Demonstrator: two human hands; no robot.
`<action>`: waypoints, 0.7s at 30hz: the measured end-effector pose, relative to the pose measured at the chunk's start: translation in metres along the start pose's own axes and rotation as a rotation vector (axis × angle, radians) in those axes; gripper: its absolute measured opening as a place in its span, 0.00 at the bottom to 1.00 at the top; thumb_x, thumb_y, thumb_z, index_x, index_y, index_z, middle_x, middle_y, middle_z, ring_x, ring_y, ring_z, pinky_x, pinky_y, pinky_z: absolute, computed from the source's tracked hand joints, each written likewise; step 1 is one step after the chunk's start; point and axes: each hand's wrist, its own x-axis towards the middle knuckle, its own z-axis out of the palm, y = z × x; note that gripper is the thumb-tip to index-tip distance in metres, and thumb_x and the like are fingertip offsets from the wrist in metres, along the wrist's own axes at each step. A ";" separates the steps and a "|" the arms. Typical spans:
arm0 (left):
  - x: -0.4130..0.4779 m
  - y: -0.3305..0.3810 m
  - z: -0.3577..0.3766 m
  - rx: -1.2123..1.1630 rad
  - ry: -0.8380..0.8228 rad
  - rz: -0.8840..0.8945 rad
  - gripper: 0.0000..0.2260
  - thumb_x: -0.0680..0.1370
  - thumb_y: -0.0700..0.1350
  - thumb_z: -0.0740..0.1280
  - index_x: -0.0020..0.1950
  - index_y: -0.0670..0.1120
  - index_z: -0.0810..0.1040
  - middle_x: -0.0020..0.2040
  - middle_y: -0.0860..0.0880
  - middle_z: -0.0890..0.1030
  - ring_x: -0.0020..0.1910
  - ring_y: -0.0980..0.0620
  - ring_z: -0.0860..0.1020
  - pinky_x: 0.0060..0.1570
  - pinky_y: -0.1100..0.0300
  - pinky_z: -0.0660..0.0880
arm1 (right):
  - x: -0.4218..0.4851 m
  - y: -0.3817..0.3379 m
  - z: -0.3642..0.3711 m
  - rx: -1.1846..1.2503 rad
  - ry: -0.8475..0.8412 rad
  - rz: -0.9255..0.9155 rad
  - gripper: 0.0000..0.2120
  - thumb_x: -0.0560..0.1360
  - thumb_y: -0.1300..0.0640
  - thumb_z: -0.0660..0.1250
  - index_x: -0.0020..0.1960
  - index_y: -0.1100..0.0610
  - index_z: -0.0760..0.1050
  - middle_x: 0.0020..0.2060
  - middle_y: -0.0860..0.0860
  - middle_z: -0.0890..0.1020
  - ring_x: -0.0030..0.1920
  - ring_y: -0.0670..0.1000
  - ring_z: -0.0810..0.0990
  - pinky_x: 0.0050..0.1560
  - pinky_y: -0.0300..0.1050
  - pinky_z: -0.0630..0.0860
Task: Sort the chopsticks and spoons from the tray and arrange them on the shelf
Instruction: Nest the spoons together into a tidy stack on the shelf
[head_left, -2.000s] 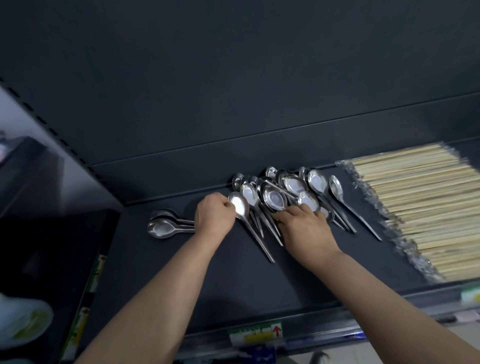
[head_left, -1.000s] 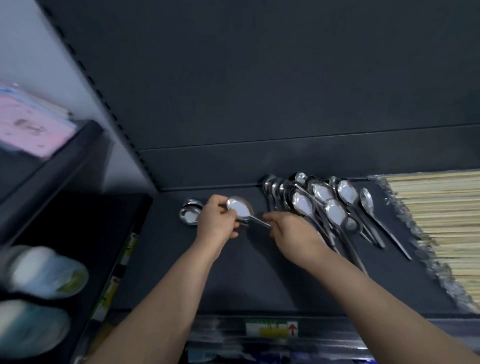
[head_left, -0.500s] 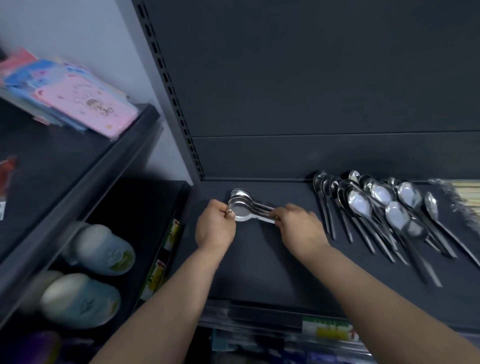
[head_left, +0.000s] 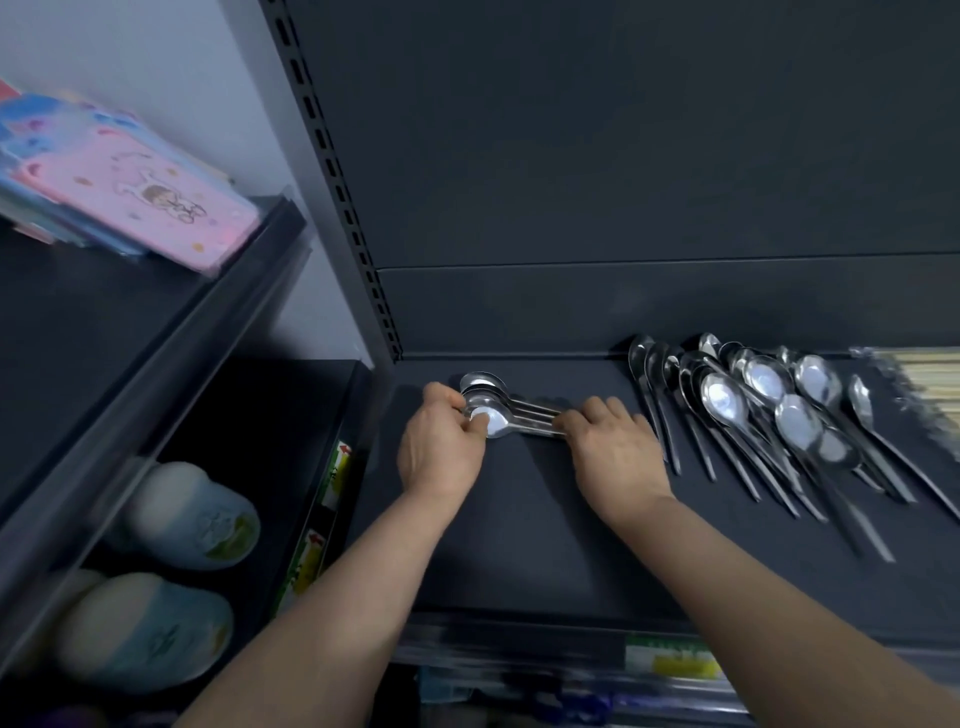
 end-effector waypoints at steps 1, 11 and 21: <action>-0.001 0.004 0.001 0.002 -0.006 0.022 0.10 0.76 0.49 0.69 0.54 0.48 0.73 0.41 0.56 0.79 0.47 0.50 0.79 0.42 0.57 0.74 | -0.002 0.003 -0.001 -0.001 0.008 -0.007 0.14 0.59 0.65 0.77 0.42 0.53 0.81 0.35 0.51 0.77 0.37 0.55 0.76 0.33 0.45 0.71; -0.028 0.075 0.052 0.033 -0.281 0.191 0.06 0.75 0.49 0.70 0.51 0.51 0.78 0.46 0.54 0.83 0.50 0.51 0.80 0.50 0.55 0.77 | -0.042 0.083 -0.018 -0.047 0.054 0.085 0.14 0.60 0.62 0.77 0.43 0.51 0.82 0.37 0.50 0.79 0.40 0.56 0.78 0.36 0.49 0.75; -0.062 0.156 0.115 0.054 -0.414 0.308 0.06 0.75 0.49 0.70 0.51 0.52 0.80 0.49 0.54 0.84 0.50 0.52 0.81 0.51 0.55 0.78 | -0.089 0.182 -0.037 -0.050 -0.020 0.358 0.09 0.64 0.63 0.75 0.42 0.53 0.80 0.36 0.51 0.79 0.40 0.57 0.78 0.35 0.47 0.73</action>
